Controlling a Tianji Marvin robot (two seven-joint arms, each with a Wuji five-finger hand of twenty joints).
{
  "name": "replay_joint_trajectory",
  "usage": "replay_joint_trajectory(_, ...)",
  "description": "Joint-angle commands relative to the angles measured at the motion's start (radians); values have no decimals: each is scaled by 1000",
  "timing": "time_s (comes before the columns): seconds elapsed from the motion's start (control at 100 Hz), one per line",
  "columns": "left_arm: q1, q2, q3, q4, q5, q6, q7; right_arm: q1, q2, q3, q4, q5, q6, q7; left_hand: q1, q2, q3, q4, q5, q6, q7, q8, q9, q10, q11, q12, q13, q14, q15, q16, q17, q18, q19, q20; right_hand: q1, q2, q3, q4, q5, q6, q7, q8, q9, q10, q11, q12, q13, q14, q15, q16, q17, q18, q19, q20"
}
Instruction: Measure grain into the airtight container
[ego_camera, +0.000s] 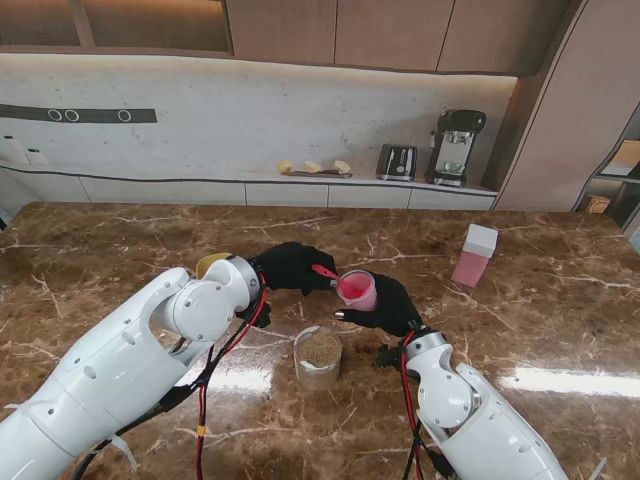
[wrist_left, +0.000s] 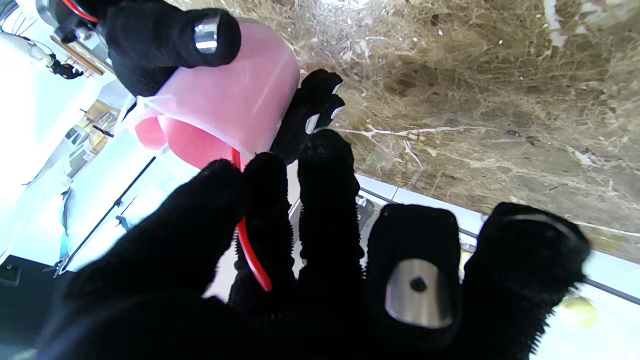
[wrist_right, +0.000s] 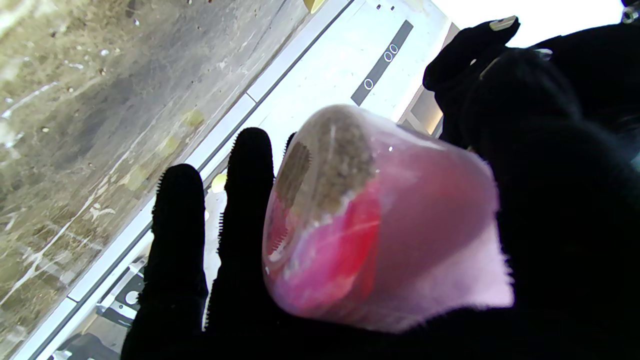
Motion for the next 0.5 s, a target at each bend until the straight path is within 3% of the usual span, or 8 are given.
replay_joint_trajectory(0.0,6,-7,0,9,-8,11,4,-6,-3,0,4,2,6,10,-34,-23,111,60,11,-101,17,30,34,-1,33,19,51,42,42,16,-1,59,86,28,79,209,188,-26,86,-140,60,9,-8,-14,-1,4,10,-6,9,4,-9,-1,-20,2)
replay_joint_trajectory(0.09,9,-9,-2,13,-16,16,9,-6,-3,1,5,3,6,9,-43,-45,172,82,12,-104,10,35,35,7,32,19,51,49,43,18,2,68,84,34,79,208,188,-26,86,-141,60,9,-7,-12,-1,4,11,-6,9,4,-9,0,-20,2)
replay_joint_trajectory(0.25,26,-19,-12,18,-60,33,32,-5,-3,-1,6,4,6,10,-22,-97,276,173,23,-116,19,56,38,3,42,27,50,68,40,19,-3,88,73,41,78,211,187,-27,88,-142,61,9,-7,-11,-1,4,10,-6,9,4,-9,0,-20,2)
replay_joint_trajectory(0.29,32,-24,-15,22,-70,34,46,-5,-3,-1,6,4,6,11,-18,-107,288,192,35,-119,25,63,41,31,51,31,50,73,41,19,0,97,71,44,79,210,187,-26,88,-141,61,9,-7,-12,-1,4,10,-7,9,4,-9,0,-20,2)
replay_joint_trajectory(0.49,48,-38,-28,36,-121,38,78,-4,-3,-2,7,6,7,13,-8,-122,326,243,73,-118,50,93,60,22,75,35,50,93,43,19,-7,120,59,50,79,213,186,-27,89,-140,62,9,-7,-12,-1,4,10,-4,10,4,-10,1,-20,2)
